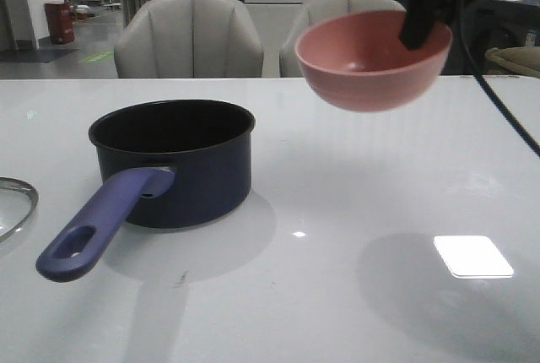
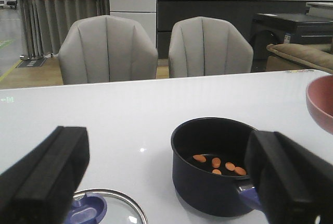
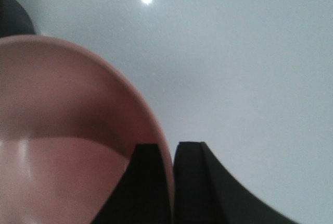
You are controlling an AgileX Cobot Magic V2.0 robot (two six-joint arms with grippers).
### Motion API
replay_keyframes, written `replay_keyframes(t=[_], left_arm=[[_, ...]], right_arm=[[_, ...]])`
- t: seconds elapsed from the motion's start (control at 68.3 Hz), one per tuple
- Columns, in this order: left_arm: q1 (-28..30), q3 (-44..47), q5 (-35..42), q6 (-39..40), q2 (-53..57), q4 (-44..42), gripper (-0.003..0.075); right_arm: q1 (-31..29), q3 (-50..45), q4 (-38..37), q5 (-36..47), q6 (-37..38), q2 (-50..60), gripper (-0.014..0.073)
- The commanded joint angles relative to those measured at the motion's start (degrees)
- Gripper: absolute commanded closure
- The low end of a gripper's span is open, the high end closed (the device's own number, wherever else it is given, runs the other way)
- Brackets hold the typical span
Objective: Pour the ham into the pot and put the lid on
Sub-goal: 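Carry the pink bowl back and lower it onto the table, then release the pink bowl and raise the right gripper away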
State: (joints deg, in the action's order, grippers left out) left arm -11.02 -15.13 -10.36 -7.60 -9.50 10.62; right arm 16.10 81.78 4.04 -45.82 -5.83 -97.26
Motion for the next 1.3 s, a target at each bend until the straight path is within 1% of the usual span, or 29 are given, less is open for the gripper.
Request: replay_keyframes(t=[0.0,0.19,0.293,0.366,0.527,0.63,0.747,0.82,0.879,0.981,1.069,1.215,1.289], left_arm=[[-0.5,-1.6,4.9,0.2,-0.5,0.7,0.0085],[-0.5,-1.6,4.9,0.2,-0.5,0.7,0.0085],[-0.5,-1.6,4.9,0.2,-0.5,0.7,0.0085],[-0.5,-1.6,4.9,0.2,-0.5,0.7,0.0085],[-0.5,-1.6,4.9,0.2,-0.5,0.7,0.0085],[-0.5,-1.6,4.9,0.2,-0.5,0.7,0.0085],[-0.5,-1.6,4.9,0.2,-0.5,0.7,0.0085],[-0.5,-1.6,4.9,0.2,-0.5,0.7,0.0085],[-0.5,-1.6,4.9,0.2,-0.5,0.7,0.0085],[-0.5,-1.6,4.9,0.2,-0.5,0.7,0.0085],[-0.5,-1.6,4.9,0.2,-0.5,0.7,0.0085],[-0.5,-1.6,4.9,0.2,-0.5,0.7,0.0085],[-0.5,-1.6,4.9,0.2,-0.5,0.7,0.0085]], right_arm=[[-3.3,-0.7,-0.4,2.2,0.8,1.0,0.0456],[-9.3,-3.7,2.5,2.8,0.8,-2.4,0.0456],[-11.9,-3.7,4.7,3.5,0.8,-4.1,0.0456],[-12.9,-3.7,6.0,4.1,0.8,-5.3,0.0456],[-13.6,-3.7,5.9,5.7,0.8,-7.9,0.0445],[-13.6,-3.7,5.7,6.3,0.8,-8.7,0.0372],[-13.6,-3.4,5.3,6.1,0.8,-8.6,0.0218],[-13.6,-3.0,4.6,5.6,0.0,-8.3,0.0153],[-13.6,-3.0,4.4,5.6,-0.7,-7.0,0.0131],[-13.6,-3.3,4.4,5.9,-2.1,-3.5,0.013],[-13.5,-4.2,4.4,7.1,-3.6,1.7,0.013],[-13.3,-8.6,4.4,11.8,-4.4,11.5,0.013],[-12.8,-12.4,4.4,16.1,-5.3,16.9,0.013]])
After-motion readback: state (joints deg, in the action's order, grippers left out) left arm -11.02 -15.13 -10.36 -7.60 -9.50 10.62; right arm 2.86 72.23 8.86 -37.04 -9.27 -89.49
